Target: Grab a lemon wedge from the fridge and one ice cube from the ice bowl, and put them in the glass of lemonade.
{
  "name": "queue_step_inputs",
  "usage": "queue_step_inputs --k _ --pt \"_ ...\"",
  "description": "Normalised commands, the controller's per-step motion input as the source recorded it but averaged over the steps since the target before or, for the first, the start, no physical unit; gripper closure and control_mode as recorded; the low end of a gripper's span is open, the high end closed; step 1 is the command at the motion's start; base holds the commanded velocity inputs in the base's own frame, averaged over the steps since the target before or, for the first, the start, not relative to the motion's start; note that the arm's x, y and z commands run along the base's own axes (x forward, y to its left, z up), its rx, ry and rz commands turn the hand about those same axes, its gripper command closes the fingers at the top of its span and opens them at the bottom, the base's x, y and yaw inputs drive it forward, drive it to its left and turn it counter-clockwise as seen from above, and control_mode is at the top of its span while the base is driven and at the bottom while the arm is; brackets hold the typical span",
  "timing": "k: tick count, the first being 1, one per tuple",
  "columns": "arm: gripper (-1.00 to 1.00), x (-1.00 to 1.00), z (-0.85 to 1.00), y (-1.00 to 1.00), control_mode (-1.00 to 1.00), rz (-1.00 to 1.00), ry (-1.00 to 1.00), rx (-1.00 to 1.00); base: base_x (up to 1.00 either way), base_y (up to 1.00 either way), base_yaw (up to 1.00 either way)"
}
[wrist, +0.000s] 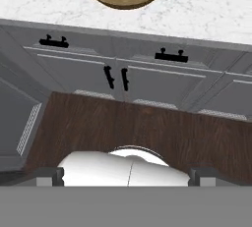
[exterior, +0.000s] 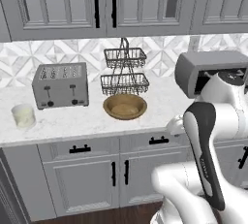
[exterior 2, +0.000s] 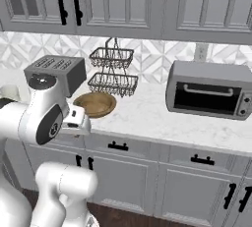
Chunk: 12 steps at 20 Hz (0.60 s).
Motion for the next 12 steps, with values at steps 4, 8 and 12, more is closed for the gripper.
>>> queue_step_inputs --k 4,8,12 --pt "-1.00 0.00 0.00 0.00 1.00 0.00 0.00 0.00 -0.48 0.19 0.65" --pt "-1.00 0.00 0.00 0.00 1.00 0.00 0.00 0.00 0.00 0.01 1.00" --pt "-1.00 0.00 0.00 0.00 1.00 0.00 0.00 0.00 0.00 0.00 1.00"
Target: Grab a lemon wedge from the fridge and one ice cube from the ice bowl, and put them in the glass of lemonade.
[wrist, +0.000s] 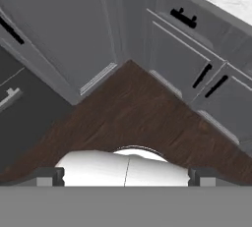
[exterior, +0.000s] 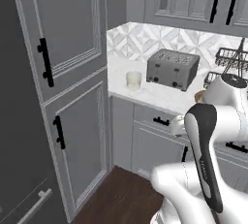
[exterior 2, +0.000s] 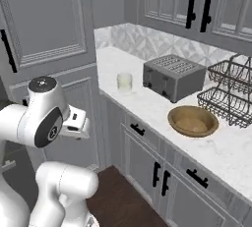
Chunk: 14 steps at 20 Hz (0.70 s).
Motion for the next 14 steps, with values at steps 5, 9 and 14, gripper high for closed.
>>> queue_step_inputs --k 5,9,14 --pt "-1.00 0.00 0.00 0.00 1.00 0.00 0.00 0.00 0.00 0.00 1.00" --pt "-1.00 0.00 0.00 0.00 1.00 0.00 0.00 0.00 0.00 0.00 1.00" --pt "-1.00 0.00 0.00 0.00 1.00 0.00 0.00 0.00 0.00 0.00 1.00"
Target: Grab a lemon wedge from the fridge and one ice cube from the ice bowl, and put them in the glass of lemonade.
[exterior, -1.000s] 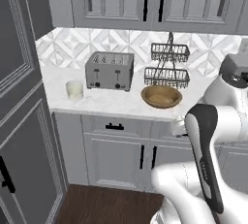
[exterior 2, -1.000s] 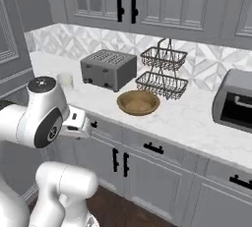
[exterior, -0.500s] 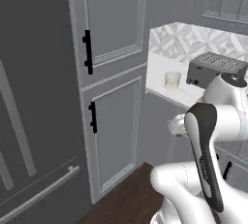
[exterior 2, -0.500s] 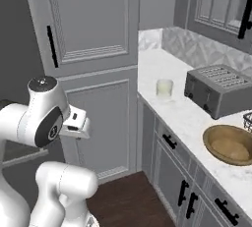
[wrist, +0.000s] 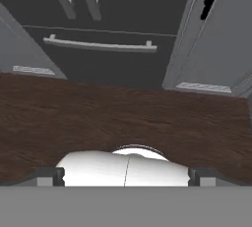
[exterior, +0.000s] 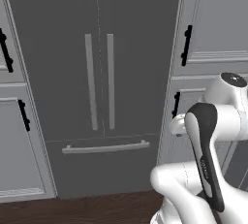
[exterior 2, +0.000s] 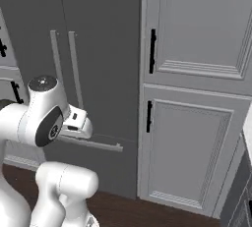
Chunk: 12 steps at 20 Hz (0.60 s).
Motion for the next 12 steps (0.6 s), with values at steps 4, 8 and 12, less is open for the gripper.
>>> queue_step_inputs --k 4,8,12 --pt "-1.00 0.00 0.00 0.00 1.00 0.00 0.00 0.00 0.40 0.16 0.46" --pt "-1.00 0.00 0.00 0.00 1.00 0.00 0.00 0.00 0.60 0.55 -0.23" --pt "-1.00 0.00 0.00 0.00 1.00 0.00 0.00 0.00 0.11 0.82 -0.43"
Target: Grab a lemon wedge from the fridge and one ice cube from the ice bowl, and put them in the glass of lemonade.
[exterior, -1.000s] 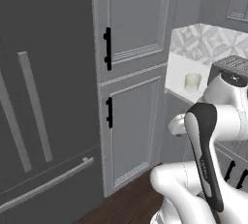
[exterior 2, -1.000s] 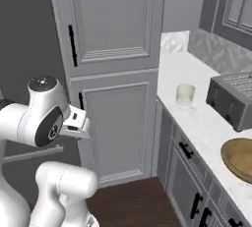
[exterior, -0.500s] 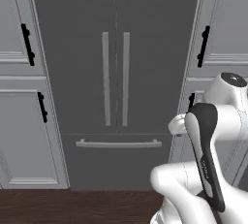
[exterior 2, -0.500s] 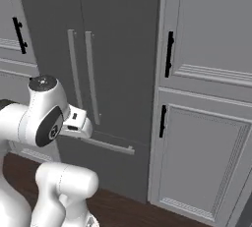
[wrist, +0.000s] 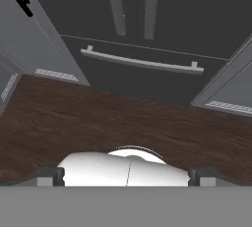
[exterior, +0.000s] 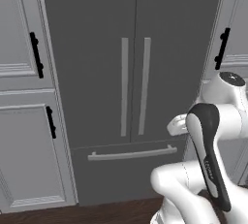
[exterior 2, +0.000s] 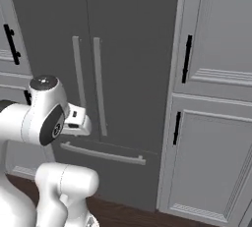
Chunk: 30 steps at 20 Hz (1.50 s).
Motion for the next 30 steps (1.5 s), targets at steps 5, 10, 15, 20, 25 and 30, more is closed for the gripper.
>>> queue_step_inputs --k 5,10,15,20,25,30 --pt "-1.00 0.00 0.00 0.00 1.00 0.00 0.00 0.00 -0.33 0.04 -0.32" --pt "-1.00 0.00 0.00 0.00 1.00 0.00 0.00 0.00 -0.46 0.00 -0.01" --pt "-1.00 0.00 0.00 0.00 1.00 0.00 0.00 0.00 -0.26 0.33 0.00" --pt "-1.00 0.00 0.00 0.00 1.00 0.00 0.00 0.00 0.33 0.24 0.00" --pt "-1.00 0.00 0.00 0.00 1.00 0.00 0.00 0.00 0.23 0.26 0.02" --pt "-1.00 0.00 0.00 0.00 1.00 0.00 0.00 0.00 -0.32 0.01 0.11"
